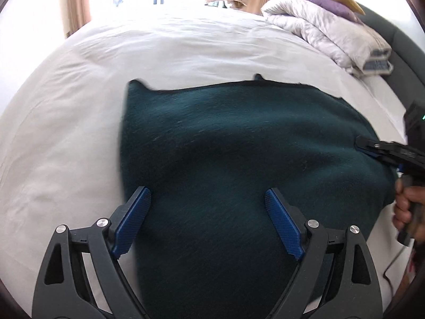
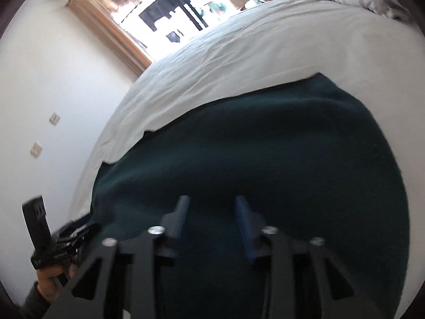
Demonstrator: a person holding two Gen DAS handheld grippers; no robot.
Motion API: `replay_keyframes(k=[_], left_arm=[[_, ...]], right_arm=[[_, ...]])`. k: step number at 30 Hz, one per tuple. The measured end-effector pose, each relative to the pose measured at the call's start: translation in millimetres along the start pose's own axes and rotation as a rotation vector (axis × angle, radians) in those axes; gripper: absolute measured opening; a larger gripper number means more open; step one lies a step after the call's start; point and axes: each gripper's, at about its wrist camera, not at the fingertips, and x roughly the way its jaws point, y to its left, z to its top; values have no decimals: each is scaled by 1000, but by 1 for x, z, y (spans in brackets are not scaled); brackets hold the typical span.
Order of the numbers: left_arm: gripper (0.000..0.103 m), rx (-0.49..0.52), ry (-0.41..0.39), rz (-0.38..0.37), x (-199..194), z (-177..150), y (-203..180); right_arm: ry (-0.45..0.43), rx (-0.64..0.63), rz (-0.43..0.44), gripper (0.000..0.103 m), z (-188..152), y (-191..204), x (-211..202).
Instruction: Fold small clothes
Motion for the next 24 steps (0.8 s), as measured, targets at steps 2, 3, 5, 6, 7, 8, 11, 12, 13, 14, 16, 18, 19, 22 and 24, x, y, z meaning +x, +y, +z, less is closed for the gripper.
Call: replay_keyframes(k=[2,3,5,6,7,8,11,12,13,14,16,18,19,22,24], left_arm=[[88,-55,-34,-16,-17,-8,17],[88,-94,-46,24,-27,-13,25],[88,-201,-86,16,-47,-26,41],[88,-268,-118,-12,-60,-36,49],[88,-323,-138,-43,-68,-47,53],[88,-361,-146,-64,-74,-56,55],[88,-467,-160,-127,-83,-84,53],[88,-515,-156,-156,-85,-95,53],[89,-560,-152,-190,-83,-105,53],[91,-593,-153,-214,-81,-114,51],[91,-624,-206,-211,-84,-130,50],[93,-660,-235,-212,-81,-133,47],[94,-681,-244,-221,-81,-134,48],[95,-761,-251,-286,-71,-132,49],[95,-792,-249,-301,-65,-128,47]], right_arm=[[-46,137,-38,0,3,-32,-15],[-84,170,-68,1,5,-38,-27],[-129,137,-144,31,6,-26,-43],[-153,108,-141,57,3,-13,-49],[-180,83,-115,65,1,1,-54],[-198,55,-73,65,-2,15,-54],[-185,-24,78,65,-9,67,-43],[-171,-34,122,65,-11,79,-39],[-151,-40,162,65,-15,90,-30],[-125,-46,197,65,-18,99,-23],[-88,-46,215,65,-27,115,-7],[-55,-16,239,64,-34,119,5],[-48,-2,248,64,-37,122,9],[-36,30,247,60,-41,120,16],[-30,56,259,57,-39,113,18]])
